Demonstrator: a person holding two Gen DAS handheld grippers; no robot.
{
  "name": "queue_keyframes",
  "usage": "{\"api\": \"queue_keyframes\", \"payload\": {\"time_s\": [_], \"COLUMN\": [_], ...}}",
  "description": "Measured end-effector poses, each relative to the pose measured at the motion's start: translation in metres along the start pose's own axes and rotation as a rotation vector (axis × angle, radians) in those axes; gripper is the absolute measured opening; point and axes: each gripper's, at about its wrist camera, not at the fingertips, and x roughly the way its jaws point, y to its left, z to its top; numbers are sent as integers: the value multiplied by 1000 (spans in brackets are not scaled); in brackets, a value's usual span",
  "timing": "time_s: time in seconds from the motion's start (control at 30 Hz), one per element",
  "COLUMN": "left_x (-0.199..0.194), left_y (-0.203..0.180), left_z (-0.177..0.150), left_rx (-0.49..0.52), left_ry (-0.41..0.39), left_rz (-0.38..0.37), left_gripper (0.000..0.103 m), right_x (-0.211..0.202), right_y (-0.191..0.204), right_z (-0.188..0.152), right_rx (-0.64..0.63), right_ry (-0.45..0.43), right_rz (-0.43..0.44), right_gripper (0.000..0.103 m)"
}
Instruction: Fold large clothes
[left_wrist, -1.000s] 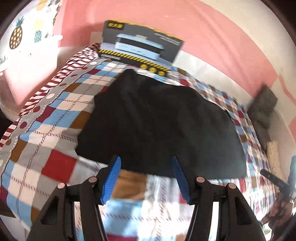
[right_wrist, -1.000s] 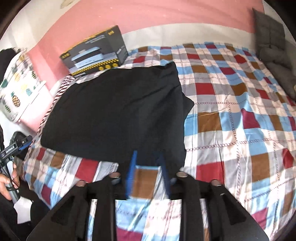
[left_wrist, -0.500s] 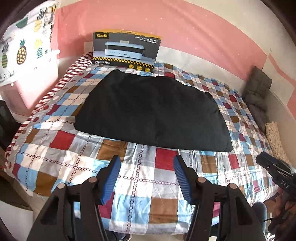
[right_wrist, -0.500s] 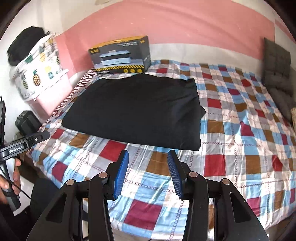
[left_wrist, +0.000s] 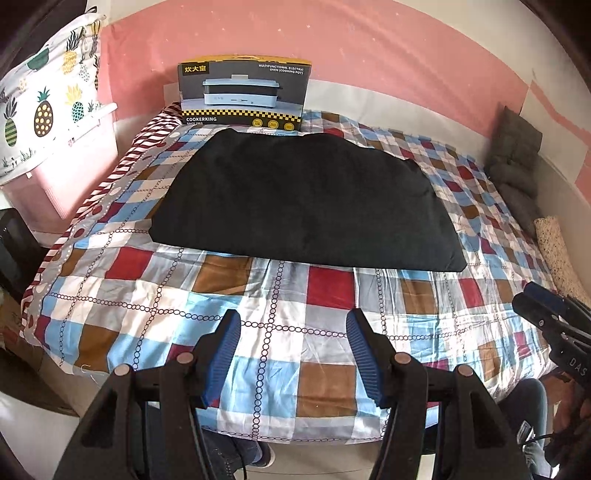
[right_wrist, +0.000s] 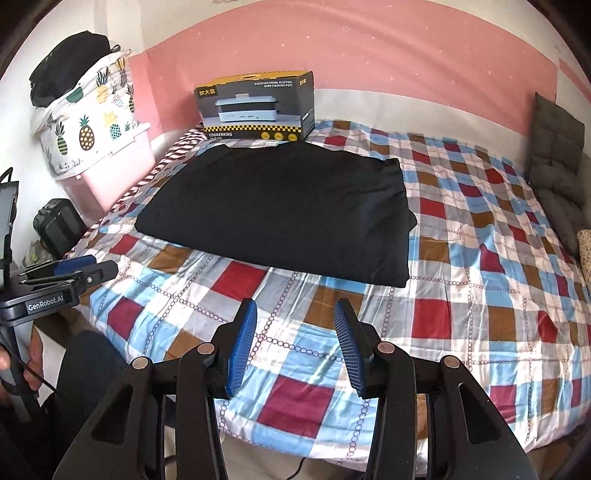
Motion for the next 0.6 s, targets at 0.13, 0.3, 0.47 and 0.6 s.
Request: {"api": "queue_keyframes", "payload": {"time_s": [0.13,0.3,0.47,0.6], "left_x": [-2,-1,0,1], "left_y": [-2,-2,-1,0], "left_z": [-1,-2,-3,-4], "left_rx": [15,3,-4,-4], "left_ry": [-10,-6,-1,4], "left_rz": [20,17,12,14], "left_gripper": [61,61,61,61], "right_x": [0,0,2,2], "right_y": [2,3,3,4], "right_z": [-1,-1,-3,-4], "right_rx": [1,-1,-7,-5], "right_ry": [2,2,8,9], "right_rz": [0,-1,1,0], "right_gripper": [45,45,45,45]}}
